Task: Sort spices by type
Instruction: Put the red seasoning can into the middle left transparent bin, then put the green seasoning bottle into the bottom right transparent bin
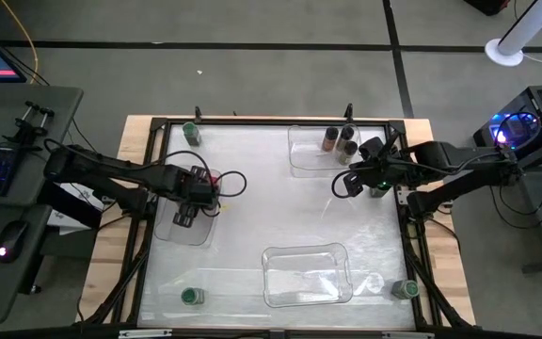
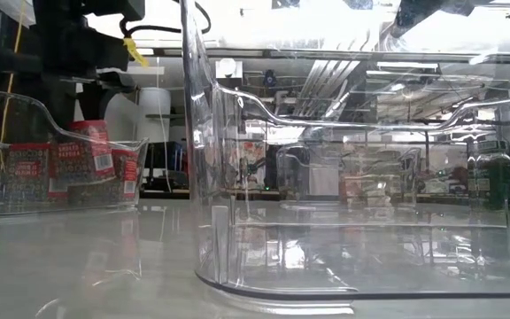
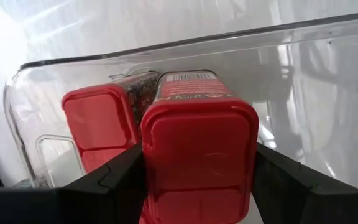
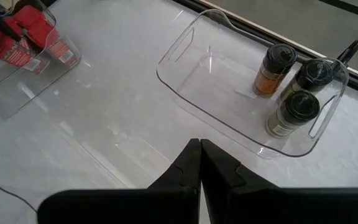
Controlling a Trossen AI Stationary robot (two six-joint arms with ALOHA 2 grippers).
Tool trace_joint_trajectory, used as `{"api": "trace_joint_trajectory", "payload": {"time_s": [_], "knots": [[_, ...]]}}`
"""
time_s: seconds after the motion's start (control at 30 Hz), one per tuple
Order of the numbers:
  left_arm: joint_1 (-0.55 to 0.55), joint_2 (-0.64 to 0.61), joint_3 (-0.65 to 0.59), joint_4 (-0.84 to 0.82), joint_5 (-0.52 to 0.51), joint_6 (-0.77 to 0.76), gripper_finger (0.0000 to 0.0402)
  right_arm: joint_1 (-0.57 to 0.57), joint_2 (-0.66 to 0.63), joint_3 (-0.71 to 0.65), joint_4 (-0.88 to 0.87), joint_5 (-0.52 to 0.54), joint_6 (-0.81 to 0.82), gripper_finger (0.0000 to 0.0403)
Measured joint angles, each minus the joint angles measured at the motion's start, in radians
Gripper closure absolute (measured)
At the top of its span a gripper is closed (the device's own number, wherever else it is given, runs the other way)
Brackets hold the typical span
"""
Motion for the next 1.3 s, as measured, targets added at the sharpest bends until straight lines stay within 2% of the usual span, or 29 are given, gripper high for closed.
{"api": "trace_joint_trajectory", "payload": {"time_s": [0.17,0.47,0.73,1.13,1.3], "knots": [[0.000,0.000,0.000,0.002,-0.057,-0.009,0.0169,0.000,0.000,0.000,0.000,0.000,0.000,0.0403],[0.000,0.000,0.000,0.001,-0.067,0.020,0.0169,0.000,0.000,0.000,0.000,0.000,0.000,0.0403],[0.007,0.000,0.000,0.001,0.021,0.059,0.0168,0.000,0.000,0.000,0.000,0.000,0.019,0.0403],[0.007,0.000,0.002,-0.001,-0.017,0.079,0.0108,0.000,0.000,0.000,0.000,0.000,0.020,0.0403],[0.007,0.001,0.053,-0.063,-0.083,0.096,0.0104,0.000,0.000,0.000,0.000,0.000,0.019,0.0403]]}}
